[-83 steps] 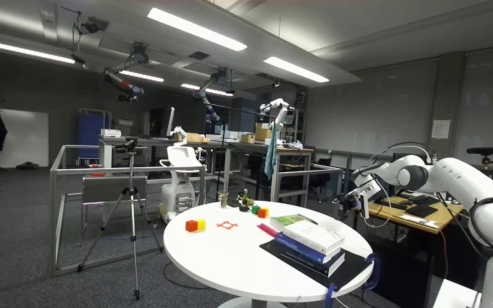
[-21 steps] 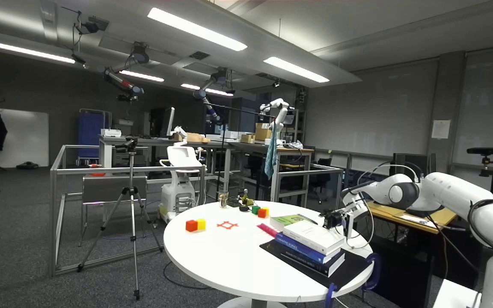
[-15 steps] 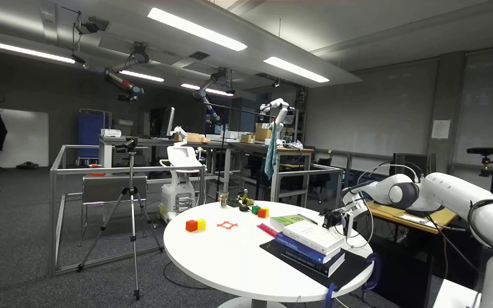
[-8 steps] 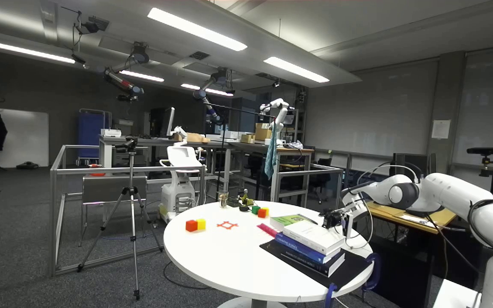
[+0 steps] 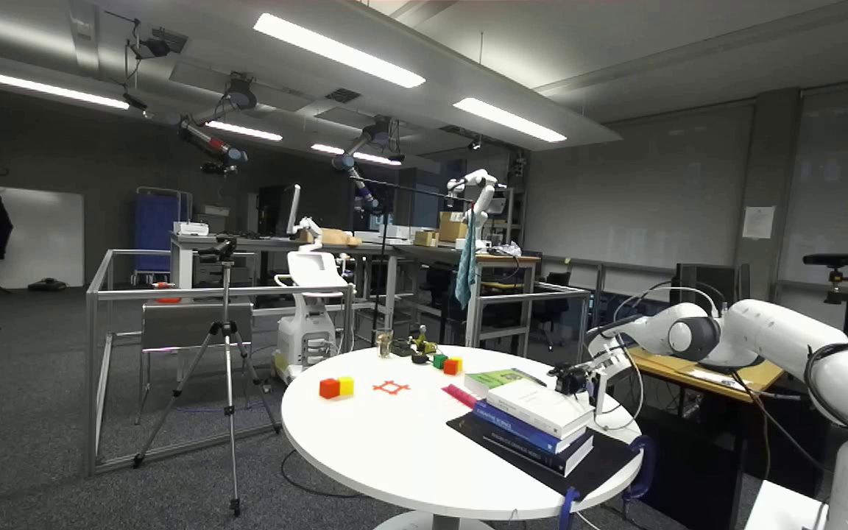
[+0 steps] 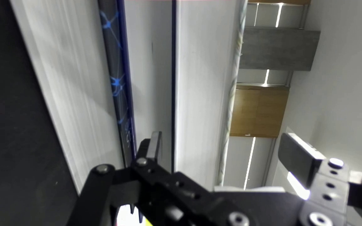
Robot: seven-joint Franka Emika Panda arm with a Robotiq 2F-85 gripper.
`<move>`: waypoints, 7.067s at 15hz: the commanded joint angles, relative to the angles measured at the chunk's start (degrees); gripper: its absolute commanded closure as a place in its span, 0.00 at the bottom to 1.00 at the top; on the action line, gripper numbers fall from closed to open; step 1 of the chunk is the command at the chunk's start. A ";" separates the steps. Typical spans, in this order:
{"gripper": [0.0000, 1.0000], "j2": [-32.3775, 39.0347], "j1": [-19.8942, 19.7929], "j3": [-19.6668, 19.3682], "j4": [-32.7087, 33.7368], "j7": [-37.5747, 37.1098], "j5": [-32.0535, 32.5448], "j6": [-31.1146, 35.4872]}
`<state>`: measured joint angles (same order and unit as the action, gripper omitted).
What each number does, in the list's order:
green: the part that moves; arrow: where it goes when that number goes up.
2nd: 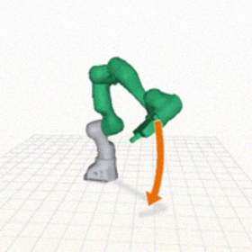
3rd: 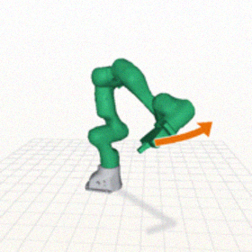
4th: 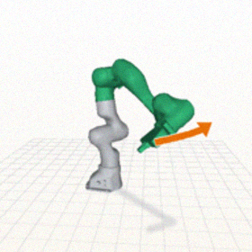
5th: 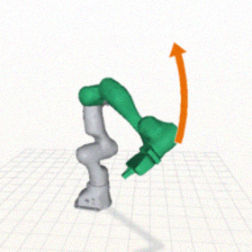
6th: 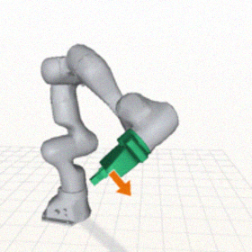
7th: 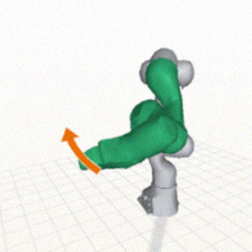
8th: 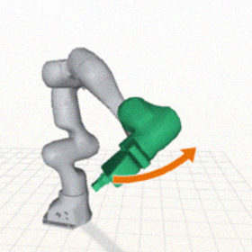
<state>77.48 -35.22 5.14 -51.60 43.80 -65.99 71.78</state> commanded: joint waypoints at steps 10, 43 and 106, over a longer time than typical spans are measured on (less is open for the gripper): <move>0.00 0.27 0.43 0.90 0.83 1.00 -0.10 -1.38; 0.00 -0.25 1.47 0.48 -0.30 -0.33 -0.25 0.04; 0.54 -9.13 5.98 -5.06 -7.50 -0.62 0.64 3.93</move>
<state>73.03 -29.69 0.44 -54.21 43.53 -65.43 75.27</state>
